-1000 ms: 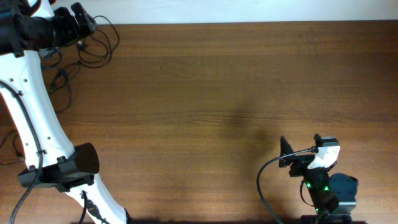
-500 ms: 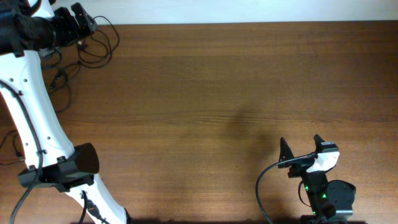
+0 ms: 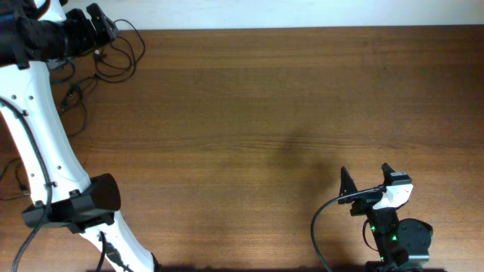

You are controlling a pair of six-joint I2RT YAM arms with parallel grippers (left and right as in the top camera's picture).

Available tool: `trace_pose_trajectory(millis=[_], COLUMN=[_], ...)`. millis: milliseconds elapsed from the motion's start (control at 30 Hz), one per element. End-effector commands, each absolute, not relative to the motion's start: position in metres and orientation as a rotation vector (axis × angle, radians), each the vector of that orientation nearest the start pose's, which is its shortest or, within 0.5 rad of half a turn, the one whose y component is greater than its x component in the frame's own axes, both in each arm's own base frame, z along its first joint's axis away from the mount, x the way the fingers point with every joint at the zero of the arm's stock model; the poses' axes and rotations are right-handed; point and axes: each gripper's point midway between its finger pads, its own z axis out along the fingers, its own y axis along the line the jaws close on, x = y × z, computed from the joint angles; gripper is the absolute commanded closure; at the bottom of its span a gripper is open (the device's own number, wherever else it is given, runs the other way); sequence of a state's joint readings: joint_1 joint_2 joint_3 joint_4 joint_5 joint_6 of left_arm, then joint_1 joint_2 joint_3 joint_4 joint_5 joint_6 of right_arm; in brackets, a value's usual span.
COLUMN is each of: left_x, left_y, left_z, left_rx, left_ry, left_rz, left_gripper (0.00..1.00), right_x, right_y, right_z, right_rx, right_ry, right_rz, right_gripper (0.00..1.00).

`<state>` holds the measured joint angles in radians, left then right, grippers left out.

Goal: Untangle cables

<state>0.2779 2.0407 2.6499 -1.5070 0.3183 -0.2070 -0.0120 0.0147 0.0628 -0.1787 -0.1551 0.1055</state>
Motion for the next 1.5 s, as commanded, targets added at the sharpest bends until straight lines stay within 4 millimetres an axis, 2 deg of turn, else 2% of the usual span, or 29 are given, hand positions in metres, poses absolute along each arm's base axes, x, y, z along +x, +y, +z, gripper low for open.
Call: trace_pose_trajectory(millis=[0, 100, 167, 267, 333, 400, 500, 567, 733, 933, 1167, 1300, 1400, 1467], left_x=[0.452, 0.440, 0.416, 0.387, 0.357, 0.336, 0.311, 0.304, 0.288, 0.275, 0.255, 0.250, 0.247, 0.246], left_y=[0.074, 0.077, 0.081, 0.083, 0.082, 0.077, 0.069, 0.059, 0.028, 0.006, 0.006, 0.006, 0.006, 0.005], left_z=[0.353, 0.365, 0.364, 0.348, 0.327, 0.312, 0.290, 0.273, 0.250, 0.222, 0.177, 0.157, 0.151, 0.160], left_rx=[-0.461, -0.467, -0.505, -0.548, -0.576, -0.586, -0.552, -0.484, -0.303, -0.202, -0.211, -0.137, -0.104, -0.097], left_ry=[2.394, 2.373, 2.397, 2.439, 2.477, 2.494, 2.396, 2.276, 1.979, 1.761, 1.682, 1.675, 1.671, 1.633], left_rz=[-0.369, -0.322, -0.249, -0.177, -0.131, -0.120, -0.112, -0.113, -0.145, -0.148, -0.089, -0.027, 0.002, -0.011], left_gripper=[0.01, 0.01, 0.01, 0.01, 0.01, 0.01, 0.01, 0.01, 0.01, 0.01, 0.01, 0.01, 0.01, 0.01], right_x=[0.240, 0.240, 0.240, 0.240, 0.240, 0.240, 0.240, 0.240, 0.240, 0.240, 0.240, 0.240, 0.240, 0.240], right_y=[0.026, 0.026, 0.026, 0.026, 0.026, 0.026, 0.026, 0.026, 0.026, 0.026, 0.026, 0.026, 0.026, 0.026], right_z=[0.156, 0.156, 0.156, 0.156, 0.156, 0.156, 0.156, 0.156, 0.156, 0.156, 0.156, 0.156, 0.156, 0.156], right_rx=[-0.019, -0.019, -0.019, -0.018, -0.019, -0.019, -0.019, -0.018, -0.019, -0.018, -0.019, -0.019, -0.019, -0.019], right_ry=[1.700, 1.700, 1.700, 1.700, 1.700, 1.700, 1.700, 1.700, 1.700, 1.700, 1.700, 1.700, 1.700, 1.700], right_rz=[0.212, 0.212, 0.212, 0.212, 0.212, 0.212, 0.212, 0.212, 0.212, 0.212, 0.212, 0.212, 0.212, 0.212], right_gripper=[0.01, 0.01, 0.01, 0.01, 0.01, 0.01, 0.01, 0.01, 0.01, 0.01, 0.01, 0.02, 0.01, 0.01])
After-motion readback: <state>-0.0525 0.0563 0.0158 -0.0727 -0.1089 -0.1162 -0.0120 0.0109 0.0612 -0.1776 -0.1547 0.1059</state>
